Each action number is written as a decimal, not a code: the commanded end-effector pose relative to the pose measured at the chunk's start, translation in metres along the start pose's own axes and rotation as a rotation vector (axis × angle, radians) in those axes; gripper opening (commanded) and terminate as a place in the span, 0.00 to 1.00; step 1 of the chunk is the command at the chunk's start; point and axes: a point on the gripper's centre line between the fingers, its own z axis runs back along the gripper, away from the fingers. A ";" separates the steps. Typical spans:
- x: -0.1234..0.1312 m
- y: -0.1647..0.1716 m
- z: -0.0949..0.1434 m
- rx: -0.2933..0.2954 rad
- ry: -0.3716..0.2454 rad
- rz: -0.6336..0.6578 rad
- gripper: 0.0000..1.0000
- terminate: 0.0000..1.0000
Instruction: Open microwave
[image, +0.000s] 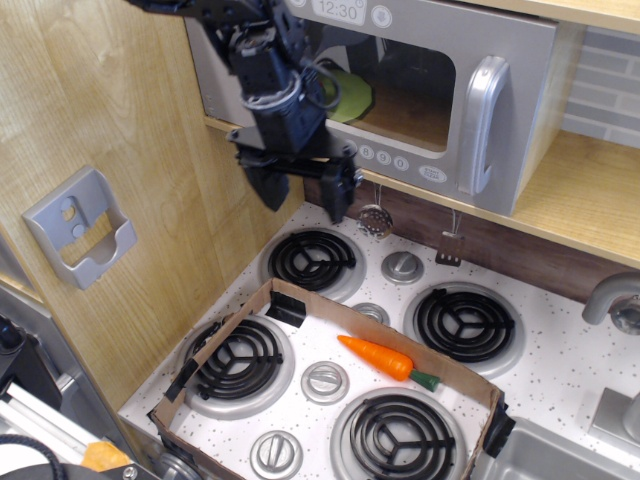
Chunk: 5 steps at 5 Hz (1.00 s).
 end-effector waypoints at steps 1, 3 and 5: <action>0.023 -0.044 0.040 0.003 -0.091 0.000 1.00 0.00; 0.036 -0.073 0.047 0.009 -0.136 -0.046 1.00 0.00; 0.040 -0.102 0.052 0.021 -0.158 -0.051 1.00 0.00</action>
